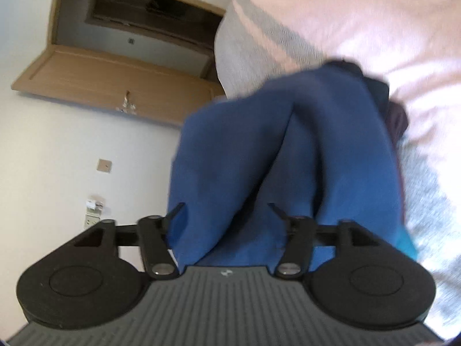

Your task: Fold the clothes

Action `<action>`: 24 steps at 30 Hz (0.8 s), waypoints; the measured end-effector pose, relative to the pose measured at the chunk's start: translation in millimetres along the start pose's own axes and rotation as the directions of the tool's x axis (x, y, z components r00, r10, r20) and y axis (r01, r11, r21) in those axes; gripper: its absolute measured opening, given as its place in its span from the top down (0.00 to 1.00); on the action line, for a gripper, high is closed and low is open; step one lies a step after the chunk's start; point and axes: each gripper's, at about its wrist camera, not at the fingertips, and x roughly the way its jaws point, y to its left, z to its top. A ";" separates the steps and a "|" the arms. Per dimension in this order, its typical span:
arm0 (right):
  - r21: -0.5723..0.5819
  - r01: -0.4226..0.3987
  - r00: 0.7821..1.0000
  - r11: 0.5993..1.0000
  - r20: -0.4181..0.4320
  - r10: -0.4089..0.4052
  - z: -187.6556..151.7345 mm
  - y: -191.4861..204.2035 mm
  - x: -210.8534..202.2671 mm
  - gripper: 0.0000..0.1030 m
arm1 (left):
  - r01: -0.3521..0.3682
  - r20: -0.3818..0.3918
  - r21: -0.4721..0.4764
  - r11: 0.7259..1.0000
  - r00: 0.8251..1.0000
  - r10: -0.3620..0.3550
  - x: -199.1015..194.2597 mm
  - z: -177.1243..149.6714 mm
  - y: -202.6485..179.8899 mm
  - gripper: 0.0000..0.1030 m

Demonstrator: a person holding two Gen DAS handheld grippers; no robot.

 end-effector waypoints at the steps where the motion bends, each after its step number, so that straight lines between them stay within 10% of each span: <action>1: 0.041 0.021 1.000 0.999 -0.013 -0.020 -6.2 -14.7 -1.1 0.21 | -0.011 0.015 -0.020 1.000 1.000 0.012 -10.2 8.3 1.3 0.34; 6: 0.166 0.041 0.999 0.985 -0.028 -0.037 -26.5 -73.3 2.4 0.21 | 0.091 0.146 -0.083 0.992 0.986 -0.078 -80.6 62.0 -9.9 0.27; 8: 0.217 0.018 1.000 0.976 -0.027 -0.012 -32.2 -92.6 8.8 0.21 | 0.234 0.193 -0.092 0.968 0.958 -0.213 -92.1 94.7 -32.9 0.24; 13: 0.330 -0.029 0.999 0.943 -0.025 0.039 -41.2 -149.0 31.9 0.21 | 0.523 0.299 -0.055 0.851 0.822 -0.486 -110.8 186.6 -96.8 0.24; 20: 0.499 -0.012 1.000 0.867 0.008 0.010 -48.6 -238.4 75.7 0.21 | 0.727 0.390 0.061 0.684 0.614 -0.686 -75.0 328.0 -188.7 0.27; 24: 0.612 -0.115 0.993 0.782 0.052 0.105 -49.1 -266.5 105.8 0.21 | 0.756 0.404 0.137 0.640 0.547 -0.733 -53.9 380.5 -226.7 0.37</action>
